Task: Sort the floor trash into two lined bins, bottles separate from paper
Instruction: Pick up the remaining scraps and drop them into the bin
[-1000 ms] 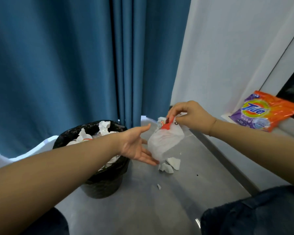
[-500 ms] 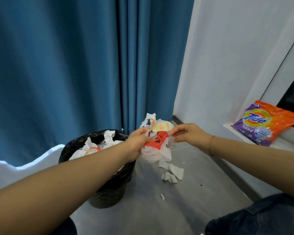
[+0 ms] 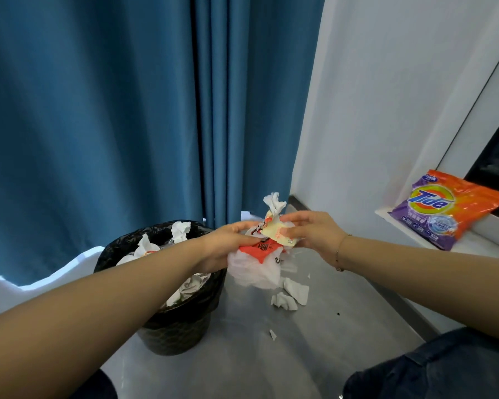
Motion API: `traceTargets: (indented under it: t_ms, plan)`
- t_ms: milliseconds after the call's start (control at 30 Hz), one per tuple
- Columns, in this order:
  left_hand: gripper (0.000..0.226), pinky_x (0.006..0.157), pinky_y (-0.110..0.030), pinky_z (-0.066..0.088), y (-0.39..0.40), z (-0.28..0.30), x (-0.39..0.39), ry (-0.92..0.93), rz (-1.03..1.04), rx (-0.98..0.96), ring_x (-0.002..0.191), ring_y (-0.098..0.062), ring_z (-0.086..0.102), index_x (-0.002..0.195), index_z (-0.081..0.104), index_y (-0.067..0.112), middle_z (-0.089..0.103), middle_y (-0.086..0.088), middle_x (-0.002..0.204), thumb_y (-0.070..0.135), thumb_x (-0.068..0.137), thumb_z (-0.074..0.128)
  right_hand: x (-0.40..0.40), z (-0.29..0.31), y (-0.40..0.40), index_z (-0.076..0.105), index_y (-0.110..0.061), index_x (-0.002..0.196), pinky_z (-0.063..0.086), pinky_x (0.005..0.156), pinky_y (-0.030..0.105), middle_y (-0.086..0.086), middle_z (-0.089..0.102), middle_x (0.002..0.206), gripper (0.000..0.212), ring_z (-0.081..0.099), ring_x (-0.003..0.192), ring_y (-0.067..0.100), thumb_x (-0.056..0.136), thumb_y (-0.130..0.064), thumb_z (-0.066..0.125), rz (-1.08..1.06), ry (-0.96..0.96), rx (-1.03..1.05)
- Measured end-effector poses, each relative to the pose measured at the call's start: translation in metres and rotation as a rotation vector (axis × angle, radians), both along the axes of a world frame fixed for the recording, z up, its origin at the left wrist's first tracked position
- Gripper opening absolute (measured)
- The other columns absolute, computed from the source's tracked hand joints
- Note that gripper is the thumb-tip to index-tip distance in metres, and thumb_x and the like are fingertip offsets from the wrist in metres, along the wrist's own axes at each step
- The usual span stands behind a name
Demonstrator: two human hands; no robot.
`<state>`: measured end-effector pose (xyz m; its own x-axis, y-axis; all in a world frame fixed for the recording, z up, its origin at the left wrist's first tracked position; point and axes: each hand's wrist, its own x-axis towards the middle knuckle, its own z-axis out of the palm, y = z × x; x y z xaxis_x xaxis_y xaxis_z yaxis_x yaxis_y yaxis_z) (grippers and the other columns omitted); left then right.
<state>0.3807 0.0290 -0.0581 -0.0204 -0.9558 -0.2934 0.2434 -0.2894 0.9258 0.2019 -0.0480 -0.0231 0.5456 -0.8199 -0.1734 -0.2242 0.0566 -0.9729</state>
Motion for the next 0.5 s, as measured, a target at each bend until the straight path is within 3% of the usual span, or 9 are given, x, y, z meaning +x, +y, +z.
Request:
traceTargets:
  t_ms: [167,233,300,367,433,500]
  plan:
    - [0.025,0.075,-0.028,0.057,-0.002,0.001,-0.004,0.179,-0.039,0.217,0.077,-0.016,0.07,0.111,0.063,0.004,0.07,-0.009,0.097,0.019,0.095,0.053,0.002,-0.002,-0.005,0.071,-0.014,0.083,0.05,0.067,0.01,-0.006,0.064,0.08,0.019,0.061,0.071,0.004,0.078,0.004,0.069,0.032,0.1,-0.567]
    - [0.025,0.073,-0.03,0.057,-0.002,0.003,-0.004,0.273,-0.05,0.272,0.079,-0.017,0.069,0.109,0.063,0.006,0.069,-0.008,0.098,0.019,0.097,0.046,0.002,-0.007,-0.008,0.074,-0.011,0.08,0.048,0.071,0.013,-0.006,0.064,0.081,0.017,0.061,0.074,0.01,0.077,0.005,0.068,0.17,0.202,-0.9]
    - [0.03,0.07,-0.034,0.059,-0.001,0.008,0.0,0.39,-0.002,0.272,0.084,-0.023,0.068,0.113,0.058,0.006,0.064,-0.012,0.105,0.017,0.093,0.039,-0.001,-0.01,-0.01,0.075,-0.008,0.084,0.047,0.074,0.018,0.0,0.066,0.087,0.019,0.062,0.078,0.014,0.078,0.006,0.065,0.245,0.282,-1.071]
    - [0.041,0.069,-0.04,0.059,0.001,0.013,0.006,0.496,0.028,0.26,0.089,-0.031,0.068,0.123,0.054,0.003,0.062,-0.017,0.113,0.021,0.088,0.042,-0.004,-0.009,-0.01,0.077,-0.009,0.089,0.049,0.078,0.023,0.004,0.068,0.093,0.02,0.063,0.082,0.017,0.081,0.004,0.063,0.281,0.332,-1.165]
    - [0.043,0.074,-0.042,0.058,0.005,0.02,0.01,0.5,-0.015,0.246,0.092,-0.033,0.067,0.117,0.058,0.003,0.064,-0.017,0.111,0.034,0.087,0.05,-0.004,-0.008,-0.007,0.076,-0.01,0.094,0.049,0.083,0.021,0.002,0.069,0.097,0.022,0.062,0.086,0.013,0.083,0.002,0.061,0.324,0.337,-1.158]
    - [0.04,0.078,-0.037,0.057,0.008,0.025,0.007,0.431,-0.081,0.198,0.09,-0.028,0.068,0.107,0.064,0.002,0.068,-0.015,0.103,0.037,0.089,0.054,-0.001,-0.002,0.001,0.076,-0.011,0.096,0.049,0.084,0.014,-0.002,0.07,0.096,0.028,0.062,0.086,0.008,0.085,0.006,0.057,0.294,0.242,-0.908]
